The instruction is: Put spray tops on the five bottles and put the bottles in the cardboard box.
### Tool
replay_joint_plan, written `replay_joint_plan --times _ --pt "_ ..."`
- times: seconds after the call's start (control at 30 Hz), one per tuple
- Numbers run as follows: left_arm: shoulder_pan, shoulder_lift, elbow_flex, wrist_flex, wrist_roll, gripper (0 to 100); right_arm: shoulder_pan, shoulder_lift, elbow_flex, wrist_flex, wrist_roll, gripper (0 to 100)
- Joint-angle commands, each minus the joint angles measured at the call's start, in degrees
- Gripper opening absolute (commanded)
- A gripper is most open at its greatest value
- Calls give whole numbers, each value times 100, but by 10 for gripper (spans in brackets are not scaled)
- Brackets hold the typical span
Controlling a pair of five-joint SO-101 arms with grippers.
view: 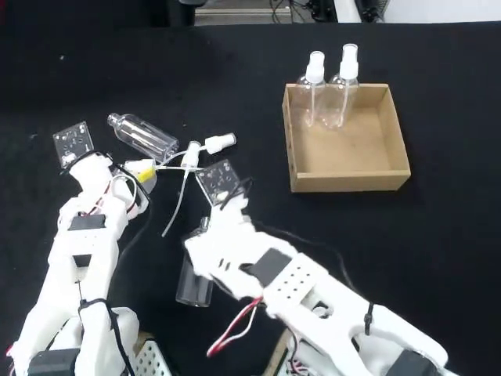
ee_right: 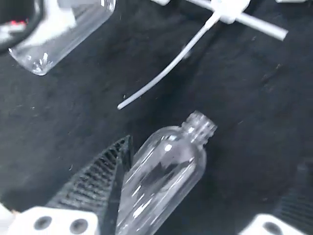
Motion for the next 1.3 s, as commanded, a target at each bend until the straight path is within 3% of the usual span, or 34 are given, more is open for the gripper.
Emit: replay_joint_plan --times 0.0,0.27,0.47,0.7,0.77,0.87,0.93,1.0,1.17,1.27 --pt "-75 -123 -347 26 44 285 -237 -48 31 -185 -308 493" --pt "-75 -105 -347 26 35 285 -325 84 154 -211 -440 441" --pt "-75 -105 -347 26 35 285 -721 1288 4 -897 -440 384" --pt "-75 -105 -338 26 26 285 -738 2035 -1174 659 -387 373" --pt "-75 -105 -321 -44 18 285 -712 2044 -1481 1275 -378 313" --pt "-75 -105 -163 -360 9 285 -554 2026 -1719 1538 -290 129" --pt "-75 -123 13 -659 9 285 -352 2026 -1701 1240 343 5" --pt "-75 -158 180 -932 26 285 -97 2026 -1631 1152 1064 37" --pt "-75 -158 277 -1134 35 285 519 2026 -1701 941 1978 14" --pt "-75 -158 277 -1125 35 285 668 2035 -1842 949 3376 23"
